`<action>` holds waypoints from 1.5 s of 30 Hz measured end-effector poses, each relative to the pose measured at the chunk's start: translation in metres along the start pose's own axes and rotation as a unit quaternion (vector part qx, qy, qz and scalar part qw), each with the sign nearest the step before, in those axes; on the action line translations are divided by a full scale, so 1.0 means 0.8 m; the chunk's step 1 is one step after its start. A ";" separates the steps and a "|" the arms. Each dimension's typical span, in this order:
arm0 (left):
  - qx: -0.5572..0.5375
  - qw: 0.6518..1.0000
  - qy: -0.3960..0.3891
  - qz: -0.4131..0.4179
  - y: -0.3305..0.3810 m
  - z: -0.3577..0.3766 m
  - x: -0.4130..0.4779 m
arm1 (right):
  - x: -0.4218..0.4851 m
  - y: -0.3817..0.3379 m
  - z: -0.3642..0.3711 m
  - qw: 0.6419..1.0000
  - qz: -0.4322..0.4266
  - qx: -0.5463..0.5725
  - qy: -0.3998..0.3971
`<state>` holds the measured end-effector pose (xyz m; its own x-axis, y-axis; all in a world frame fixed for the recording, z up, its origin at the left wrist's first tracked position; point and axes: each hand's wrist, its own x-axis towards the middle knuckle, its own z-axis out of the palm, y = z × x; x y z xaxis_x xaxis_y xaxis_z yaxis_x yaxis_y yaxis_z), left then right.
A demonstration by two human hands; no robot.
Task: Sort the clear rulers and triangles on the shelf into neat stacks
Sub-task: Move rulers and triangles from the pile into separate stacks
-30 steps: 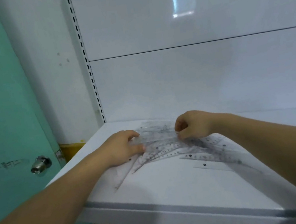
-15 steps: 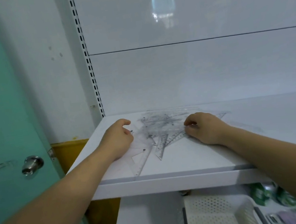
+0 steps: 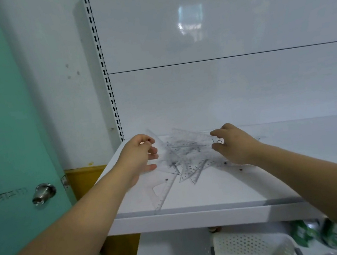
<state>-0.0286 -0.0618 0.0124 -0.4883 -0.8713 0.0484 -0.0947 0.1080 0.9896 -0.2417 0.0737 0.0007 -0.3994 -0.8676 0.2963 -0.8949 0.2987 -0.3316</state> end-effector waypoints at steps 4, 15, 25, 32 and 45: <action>0.030 0.999 -0.007 0.015 0.006 0.012 0.004 | -0.008 -0.003 -0.008 1.000 0.000 -0.001 0.006; 0.293 0.920 -0.155 0.211 0.016 0.060 -0.004 | -0.073 0.037 -0.050 0.994 0.088 -0.028 0.061; 0.276 0.908 -0.233 0.214 0.035 0.201 -0.062 | -0.189 0.133 -0.125 0.969 0.215 -0.075 0.095; 0.328 0.857 -0.299 0.261 0.058 0.381 -0.142 | -0.315 0.258 -0.209 0.949 0.270 -0.111 0.114; 0.361 0.856 -0.280 0.242 0.074 0.642 -0.235 | -0.446 0.458 -0.323 0.943 0.299 -0.087 0.114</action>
<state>-0.3880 0.3542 -0.0078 -0.9419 -0.2966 0.1576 -0.1761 0.8357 0.5202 -0.4789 0.5952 0.0045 -0.8578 -0.4211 0.2947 -0.5074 0.7855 -0.3545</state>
